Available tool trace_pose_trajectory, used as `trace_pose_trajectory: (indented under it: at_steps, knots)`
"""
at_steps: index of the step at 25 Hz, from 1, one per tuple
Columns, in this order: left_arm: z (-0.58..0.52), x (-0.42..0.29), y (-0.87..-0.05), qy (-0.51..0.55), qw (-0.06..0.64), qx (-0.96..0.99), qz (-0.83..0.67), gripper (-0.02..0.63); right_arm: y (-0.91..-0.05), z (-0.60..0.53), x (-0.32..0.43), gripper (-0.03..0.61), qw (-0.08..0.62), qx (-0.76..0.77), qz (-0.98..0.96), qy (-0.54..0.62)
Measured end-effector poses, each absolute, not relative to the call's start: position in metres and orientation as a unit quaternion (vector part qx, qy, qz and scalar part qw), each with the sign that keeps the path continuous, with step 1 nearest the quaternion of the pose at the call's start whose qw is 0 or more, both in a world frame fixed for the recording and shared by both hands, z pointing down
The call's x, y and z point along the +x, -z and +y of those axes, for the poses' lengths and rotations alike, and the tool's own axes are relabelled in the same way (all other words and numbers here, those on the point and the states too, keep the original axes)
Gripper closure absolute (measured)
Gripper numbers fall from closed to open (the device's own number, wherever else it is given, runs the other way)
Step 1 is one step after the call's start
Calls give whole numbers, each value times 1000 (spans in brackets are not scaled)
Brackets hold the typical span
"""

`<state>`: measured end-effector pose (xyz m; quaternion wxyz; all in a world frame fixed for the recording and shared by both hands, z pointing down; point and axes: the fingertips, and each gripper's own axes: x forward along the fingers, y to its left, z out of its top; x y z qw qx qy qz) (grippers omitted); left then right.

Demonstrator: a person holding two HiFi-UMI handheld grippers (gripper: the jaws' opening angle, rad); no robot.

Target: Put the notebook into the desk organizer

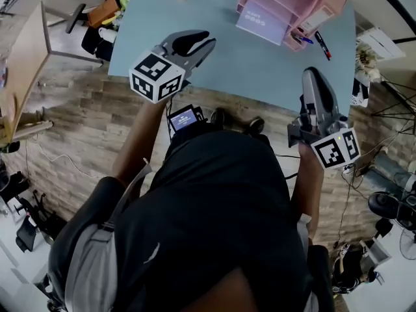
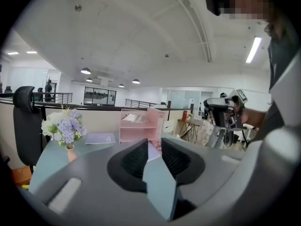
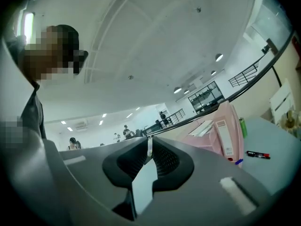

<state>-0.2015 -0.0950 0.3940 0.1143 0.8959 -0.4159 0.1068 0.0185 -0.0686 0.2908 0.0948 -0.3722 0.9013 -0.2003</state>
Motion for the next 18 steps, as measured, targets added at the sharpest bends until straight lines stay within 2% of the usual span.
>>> trace_pose_trajectory:
  at_steps: [18]
  knots:
    - [-55,-195,-394,-97,126,901,-404,462,-290,-28,46,555,62,-407,890,194]
